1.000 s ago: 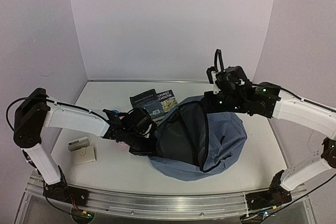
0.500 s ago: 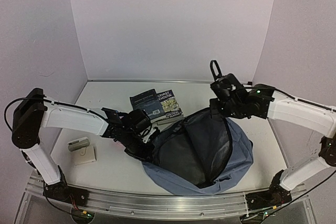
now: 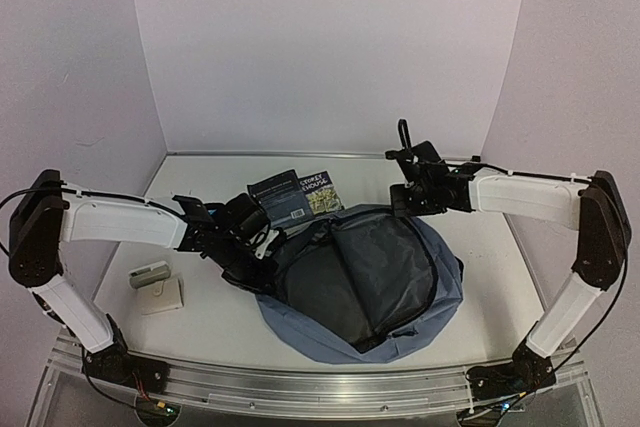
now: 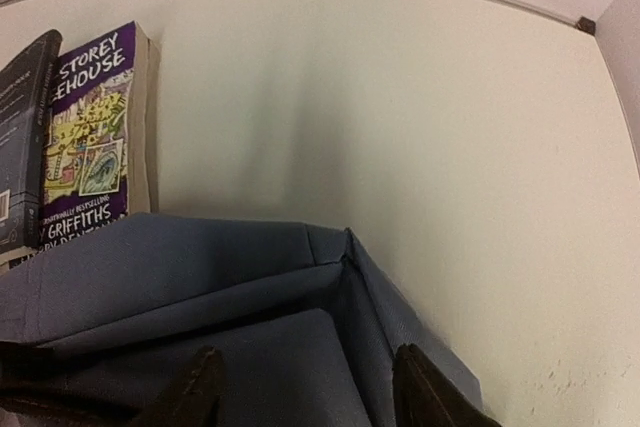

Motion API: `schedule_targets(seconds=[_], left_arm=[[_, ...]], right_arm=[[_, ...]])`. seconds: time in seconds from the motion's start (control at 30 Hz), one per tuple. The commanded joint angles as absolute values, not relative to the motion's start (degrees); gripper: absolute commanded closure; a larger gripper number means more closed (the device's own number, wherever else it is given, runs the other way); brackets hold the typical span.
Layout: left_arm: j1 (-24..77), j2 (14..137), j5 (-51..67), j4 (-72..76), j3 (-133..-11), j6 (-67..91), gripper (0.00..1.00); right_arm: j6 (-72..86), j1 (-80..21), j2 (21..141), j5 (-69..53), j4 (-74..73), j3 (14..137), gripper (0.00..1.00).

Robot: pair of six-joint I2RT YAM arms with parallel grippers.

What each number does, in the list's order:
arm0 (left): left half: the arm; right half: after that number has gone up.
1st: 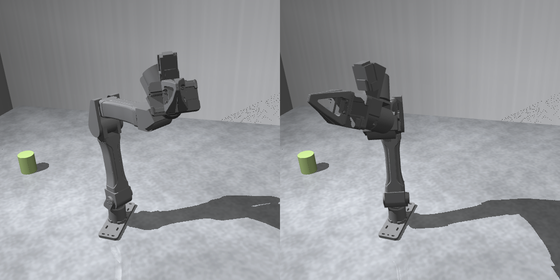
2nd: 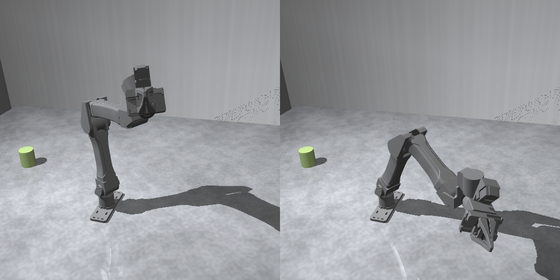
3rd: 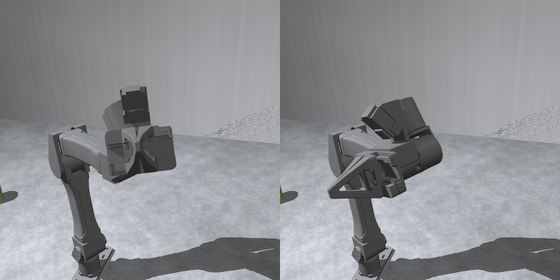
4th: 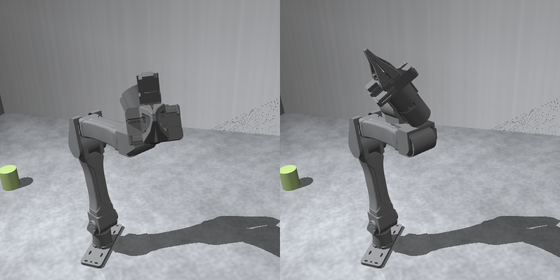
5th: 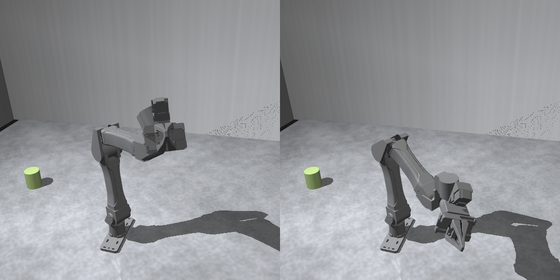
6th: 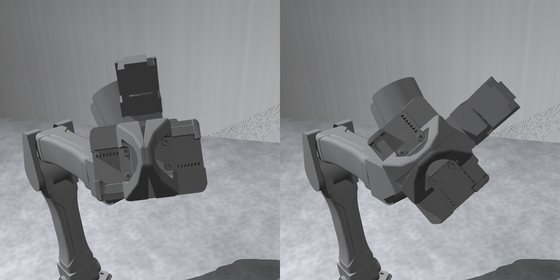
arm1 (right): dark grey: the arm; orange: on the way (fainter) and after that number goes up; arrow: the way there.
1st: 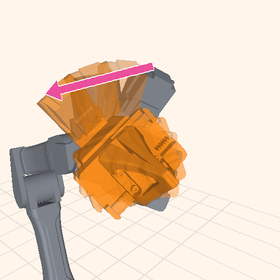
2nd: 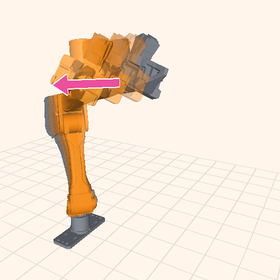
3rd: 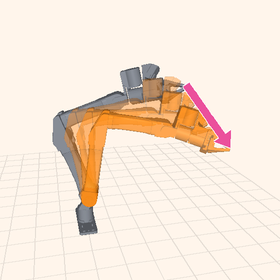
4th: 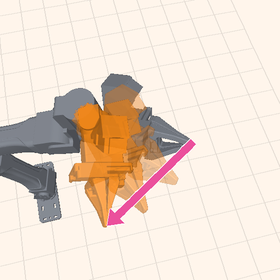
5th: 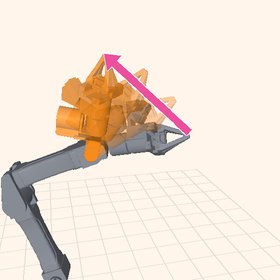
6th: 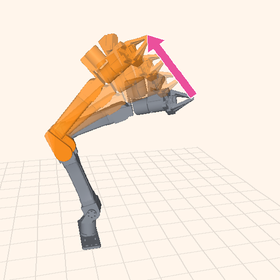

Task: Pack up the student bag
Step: Adjust the student bag at the center of the board.

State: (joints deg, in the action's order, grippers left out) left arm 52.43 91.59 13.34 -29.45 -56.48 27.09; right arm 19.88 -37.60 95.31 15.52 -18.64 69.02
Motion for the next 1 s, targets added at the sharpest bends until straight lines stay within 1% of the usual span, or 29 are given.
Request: schedule_targets(seconds=[0.0, 0.07, 0.17, 0.23, 0.37, 0.43, 0.53, 0.6, 0.7, 0.8, 0.9, 0.97], left_arm=[[50.41, 91.01, 12.66, -23.82, -56.31, 28.53, 1.00], [49.84, 91.44, 13.29, -22.18, -56.21, 28.74, 1.00], [49.02, 92.51, 13.68, -22.11, -57.39, 28.28, 1.00], [48.75, 93.11, 13.94, -22.42, -58.09, 27.85, 1.00], [48.49, 94.11, 14.32, -22.34, -58.80, 27.59, 1.00], [48.41, 94.71, 14.65, -21.36, -58.81, 27.80, 1.00], [48.34, 95.71, 15.74, -20.12, -58.97, 28.45, 1.00], [48.34, 96.44, 16.24, -19.69, -59.38, 28.83, 1.00], [48.31, 96.76, 16.61, -19.50, -59.66, 29.09, 1.00], [48.34, 96.55, 16.56, -19.38, -59.64, 29.23, 1.00], [48.34, 96.08, 16.59, -19.11, -59.32, 29.45, 1.00], [48.34, 95.77, 16.50, -19.07, -59.21, 29.53, 1.00]], right_arm=[[21.56, -38.00, 87.74, 7.34, -15.15, 66.34, 0.16], [23.14, -38.01, 84.16, 6.92, -16.25, 63.46, 0.09], [27.20, -37.97, 78.78, 4.19, -17.04, 58.65, 0.05], [30.34, -37.88, 74.06, 0.09, -16.98, 54.63, 0.02], [35.50, -38.16, 66.72, -12.31, -12.58, 49.15, 0.02], [37.49, -39.44, 64.25, -15.27, -9.88, 46.64, 0.02], [39.44, -46.07, 62.90, -10.86, -9.12, 46.06, 0.02], [40.91, -50.76, 64.40, -7.05, -9.52, 47.24, 0.05], [44.00, -58.37, 69.02, -1.65, -9.77, 50.37, 0.07], [46.47, -66.17, 74.14, 7.48, -10.01, 53.84, 0.05], [47.73, -71.34, 79.96, 14.40, -11.13, 57.27, 0.05], [48.26, -73.28, 84.11, 16.60, -11.99, 59.31, 0.05]])
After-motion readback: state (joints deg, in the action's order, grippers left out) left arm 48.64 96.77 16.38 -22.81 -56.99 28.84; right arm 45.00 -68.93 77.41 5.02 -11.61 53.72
